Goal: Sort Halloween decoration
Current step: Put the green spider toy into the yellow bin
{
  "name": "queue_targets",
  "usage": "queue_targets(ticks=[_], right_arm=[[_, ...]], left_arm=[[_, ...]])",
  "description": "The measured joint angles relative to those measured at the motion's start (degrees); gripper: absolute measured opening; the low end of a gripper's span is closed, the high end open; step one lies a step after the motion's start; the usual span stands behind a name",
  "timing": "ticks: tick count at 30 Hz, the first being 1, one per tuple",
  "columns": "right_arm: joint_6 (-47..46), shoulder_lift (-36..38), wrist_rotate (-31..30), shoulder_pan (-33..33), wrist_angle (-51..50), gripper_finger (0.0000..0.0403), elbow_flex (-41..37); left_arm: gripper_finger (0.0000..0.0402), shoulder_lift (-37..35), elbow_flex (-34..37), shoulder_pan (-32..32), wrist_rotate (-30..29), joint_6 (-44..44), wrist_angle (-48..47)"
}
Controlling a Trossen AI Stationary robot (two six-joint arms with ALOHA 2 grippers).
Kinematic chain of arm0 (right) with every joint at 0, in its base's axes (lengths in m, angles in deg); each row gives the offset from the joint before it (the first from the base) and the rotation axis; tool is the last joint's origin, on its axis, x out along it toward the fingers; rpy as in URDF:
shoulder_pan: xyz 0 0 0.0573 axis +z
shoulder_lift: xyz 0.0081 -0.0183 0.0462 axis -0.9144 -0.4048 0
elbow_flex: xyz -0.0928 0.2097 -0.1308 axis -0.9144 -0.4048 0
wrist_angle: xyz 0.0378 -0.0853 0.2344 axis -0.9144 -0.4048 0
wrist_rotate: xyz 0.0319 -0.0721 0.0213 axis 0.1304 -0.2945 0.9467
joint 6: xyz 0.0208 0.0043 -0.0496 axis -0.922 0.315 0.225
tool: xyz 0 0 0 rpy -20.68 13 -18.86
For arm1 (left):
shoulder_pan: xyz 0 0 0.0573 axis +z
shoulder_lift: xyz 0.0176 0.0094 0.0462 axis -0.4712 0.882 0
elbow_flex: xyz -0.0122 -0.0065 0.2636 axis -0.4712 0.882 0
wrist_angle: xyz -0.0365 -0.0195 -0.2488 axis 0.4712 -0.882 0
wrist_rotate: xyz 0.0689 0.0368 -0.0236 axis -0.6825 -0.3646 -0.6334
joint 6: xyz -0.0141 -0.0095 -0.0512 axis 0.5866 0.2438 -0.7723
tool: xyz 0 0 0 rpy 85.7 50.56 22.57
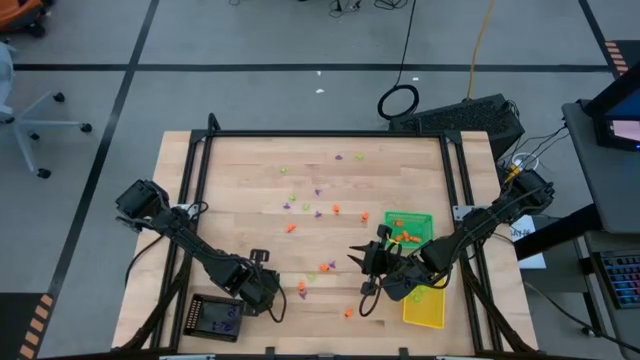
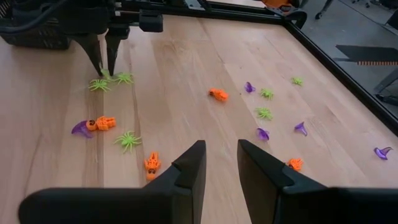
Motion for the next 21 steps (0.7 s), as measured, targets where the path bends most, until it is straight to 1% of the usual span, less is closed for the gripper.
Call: queue_targets(ticks=[12,21], right_arm=[[0.22,0.00,0.02,0.00,0.00,0.0077,0.00],[0.27,0.00,0.02,0.00,0.00,0.0077,0.02]], left_arm=[[0.0004,0.00,0.00,0.00,0.08,0.20,0.05],[0.0000,0.00,0.00,-0.02,0.38,0.20,0.10]])
